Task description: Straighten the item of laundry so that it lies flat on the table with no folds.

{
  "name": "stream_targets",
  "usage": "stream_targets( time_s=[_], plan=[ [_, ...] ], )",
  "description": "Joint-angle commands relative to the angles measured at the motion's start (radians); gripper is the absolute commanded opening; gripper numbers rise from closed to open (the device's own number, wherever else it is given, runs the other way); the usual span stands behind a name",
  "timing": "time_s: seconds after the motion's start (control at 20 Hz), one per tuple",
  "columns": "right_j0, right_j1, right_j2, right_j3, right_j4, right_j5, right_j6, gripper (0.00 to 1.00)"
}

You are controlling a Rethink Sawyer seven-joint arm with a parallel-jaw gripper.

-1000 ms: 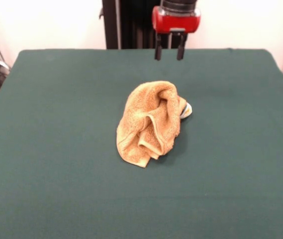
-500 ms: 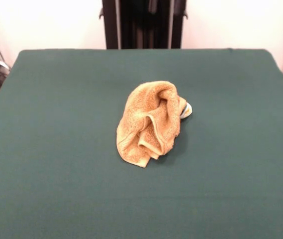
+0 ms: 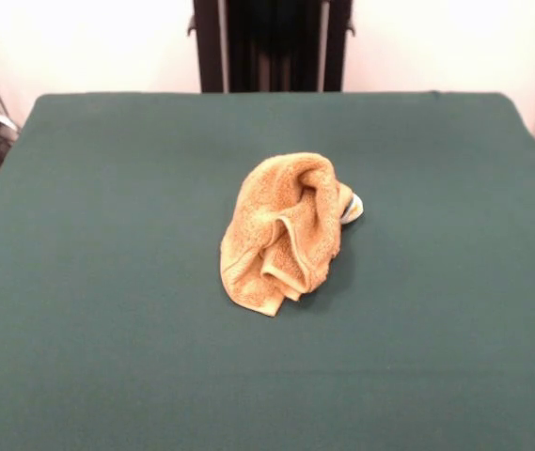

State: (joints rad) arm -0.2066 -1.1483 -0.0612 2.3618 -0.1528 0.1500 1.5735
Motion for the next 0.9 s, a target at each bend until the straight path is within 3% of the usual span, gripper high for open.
stream_targets(
  time_s=[0.05,0.4,0.55,0.7,0.9],
  plan=[
    [-0.021,0.166,0.115,-0.067,-0.021,-0.020,0.103,1.00],
    [0.069,0.194,0.053,-0.188,-0.016,0.039,0.115,1.00],
    [0.053,0.189,0.063,-0.212,-0.030,0.051,0.088,1.00],
    [0.165,0.167,-0.043,-0.294,-0.038,0.130,0.116,1.00],
    [0.144,0.142,0.000,-0.338,-0.027,0.198,0.077,1.00]
  ],
)
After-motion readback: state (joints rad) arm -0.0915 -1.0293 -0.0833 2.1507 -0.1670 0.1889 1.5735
